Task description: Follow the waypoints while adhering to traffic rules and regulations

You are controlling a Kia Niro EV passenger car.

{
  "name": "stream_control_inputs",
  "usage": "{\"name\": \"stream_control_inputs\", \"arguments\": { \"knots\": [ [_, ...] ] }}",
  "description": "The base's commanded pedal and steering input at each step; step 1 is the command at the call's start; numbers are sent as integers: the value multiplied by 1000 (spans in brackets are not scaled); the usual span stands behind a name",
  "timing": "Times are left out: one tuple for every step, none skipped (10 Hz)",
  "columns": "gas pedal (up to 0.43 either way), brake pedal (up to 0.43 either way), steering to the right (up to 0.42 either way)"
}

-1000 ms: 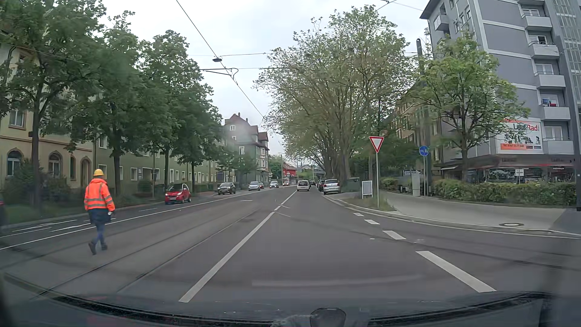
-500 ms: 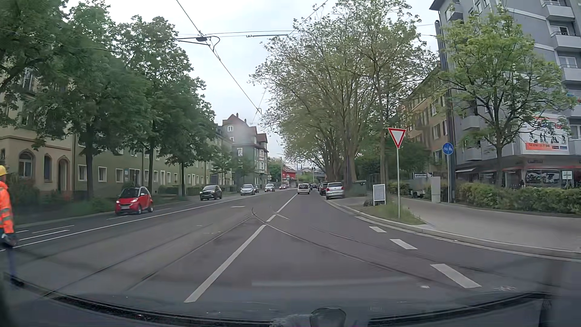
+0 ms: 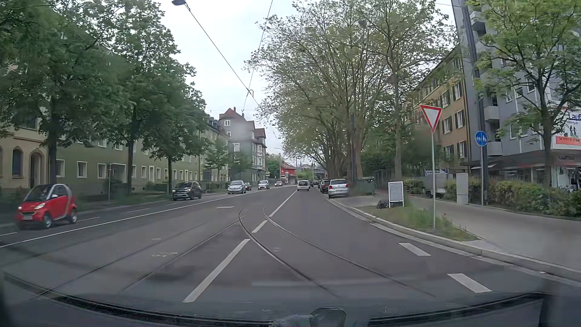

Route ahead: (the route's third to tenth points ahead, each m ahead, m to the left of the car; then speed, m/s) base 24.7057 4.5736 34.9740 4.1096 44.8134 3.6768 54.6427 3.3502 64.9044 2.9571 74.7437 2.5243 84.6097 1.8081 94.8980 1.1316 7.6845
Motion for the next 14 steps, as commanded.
{"name": "stream_control_inputs", "arguments": {
  "knots": [
    [98,0,2],
    [98,0,2],
    [98,0,2],
    [98,0,2],
    [87,0,2],
    [87,0,2],
    [87,0,2],
    [87,0,1],
    [87,0,1],
    [87,0,1],
    [87,0,1],
    [87,0,1],
    [87,0,1],
    [87,0,1]
  ]
}}
